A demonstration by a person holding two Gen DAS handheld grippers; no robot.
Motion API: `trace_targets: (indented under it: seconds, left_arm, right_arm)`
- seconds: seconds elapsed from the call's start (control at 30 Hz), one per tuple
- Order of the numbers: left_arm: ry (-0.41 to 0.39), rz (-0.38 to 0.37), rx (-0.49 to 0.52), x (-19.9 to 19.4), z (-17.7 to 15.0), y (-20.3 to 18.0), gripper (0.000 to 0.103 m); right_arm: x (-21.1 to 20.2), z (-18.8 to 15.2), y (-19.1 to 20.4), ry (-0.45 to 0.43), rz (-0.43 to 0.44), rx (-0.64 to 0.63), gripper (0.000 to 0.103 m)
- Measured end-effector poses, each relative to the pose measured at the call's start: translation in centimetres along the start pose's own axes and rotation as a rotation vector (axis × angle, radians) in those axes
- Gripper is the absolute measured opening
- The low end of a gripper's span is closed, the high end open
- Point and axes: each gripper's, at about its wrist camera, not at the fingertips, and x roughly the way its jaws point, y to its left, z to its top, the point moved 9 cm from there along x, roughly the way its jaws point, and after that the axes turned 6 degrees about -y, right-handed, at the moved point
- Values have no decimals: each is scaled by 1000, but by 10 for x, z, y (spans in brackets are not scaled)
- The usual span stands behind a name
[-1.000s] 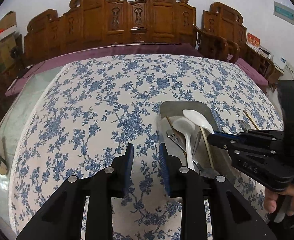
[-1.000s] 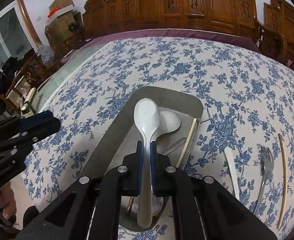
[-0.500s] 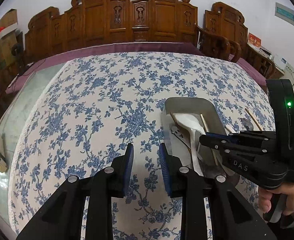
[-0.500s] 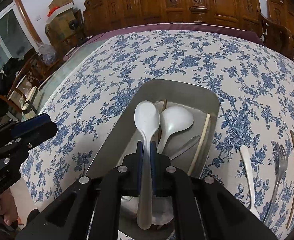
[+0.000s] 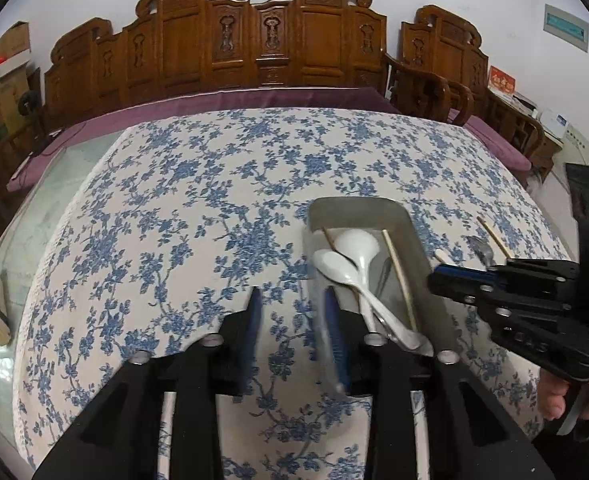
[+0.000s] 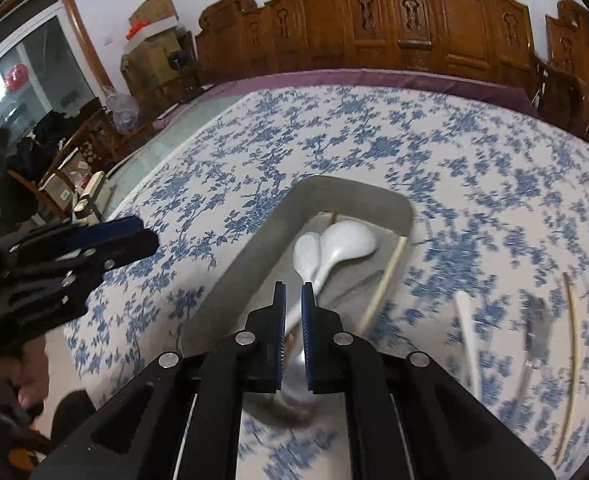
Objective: Organize utensils
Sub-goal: 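Lower the white plastic spoon into the grey tray and open the right tool, then grasp the metal fork from the table with the right tool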
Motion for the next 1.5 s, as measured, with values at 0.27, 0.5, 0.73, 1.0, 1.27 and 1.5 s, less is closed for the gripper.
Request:
trace_targets:
  seconds: [0.27, 0.5, 0.73, 1.0, 1.27, 1.5]
  left_arm:
    - [-15, -24, 29, -1, 9, -40, 59]
    - [-3, -72, 38, 9, 5, -87, 76]
    - [16, -120, 33, 20, -11, -131, 76]
    - [27, -136, 46, 22, -31, -155, 76]
    - [46, -130, 73, 26, -37, -166, 76]
    - [53, -133, 100, 26, -38, -178, 76]
  right_arm:
    - [-61, -24, -64, -21, -88, -40, 10]
    - [-86, -54, -139, -11, -207, 15, 28]
    - [-66, -80, -169, 41, -246, 38, 28]
    - [-30, -82, -183, 87, -288, 52, 28]
    - [-9, -77, -185, 148, -339, -6, 24]
    - [-22, -87, -189, 181, -326, 31, 9]
